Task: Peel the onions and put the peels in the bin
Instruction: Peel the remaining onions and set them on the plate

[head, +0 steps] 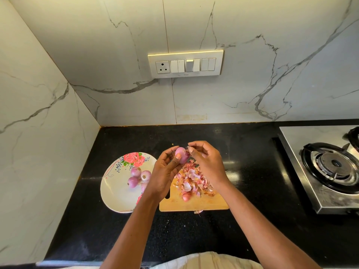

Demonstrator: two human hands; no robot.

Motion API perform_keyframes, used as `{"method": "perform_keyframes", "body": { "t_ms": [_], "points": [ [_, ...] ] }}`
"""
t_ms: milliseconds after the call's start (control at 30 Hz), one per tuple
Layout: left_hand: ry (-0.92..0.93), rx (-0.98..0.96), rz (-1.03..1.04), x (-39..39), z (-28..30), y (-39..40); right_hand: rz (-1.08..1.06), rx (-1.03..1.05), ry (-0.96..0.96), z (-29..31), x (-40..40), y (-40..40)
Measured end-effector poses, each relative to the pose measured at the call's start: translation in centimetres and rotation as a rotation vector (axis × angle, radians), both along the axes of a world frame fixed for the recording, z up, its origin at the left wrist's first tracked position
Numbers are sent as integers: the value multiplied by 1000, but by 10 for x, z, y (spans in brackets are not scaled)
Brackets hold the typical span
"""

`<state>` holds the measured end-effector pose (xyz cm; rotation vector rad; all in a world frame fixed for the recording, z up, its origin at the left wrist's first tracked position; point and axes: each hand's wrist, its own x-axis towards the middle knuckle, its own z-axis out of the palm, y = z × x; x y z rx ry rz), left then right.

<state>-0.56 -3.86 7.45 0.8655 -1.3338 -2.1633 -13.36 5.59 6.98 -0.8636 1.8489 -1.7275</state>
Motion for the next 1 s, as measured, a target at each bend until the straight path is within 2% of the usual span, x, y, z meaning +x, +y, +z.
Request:
{"method": "perform_keyframes", "body": {
  "t_ms": [100, 233, 467, 800, 933, 1000],
  "points": [
    [-6, -32, -18, 2, 1, -2, 90, 43, -21, -1, -4, 1],
    [-7, -39, -25, 3, 2, 0, 50, 13, -143, 0, -8, 2],
    [19, -53, 0, 1, -1, 3, -64, 47, -17, -2, 0, -3],
    [88, 116, 26, 4, -3, -1, -49, 29, -131, -5, -4, -1],
    [-44, -16, 26, 4, -10, -6, 47, 341, 205, -21, -15, 9],
    [-159, -129, 52, 2, -15, -8, 74, 407, 245, -25, -17, 12]
  ]
}}
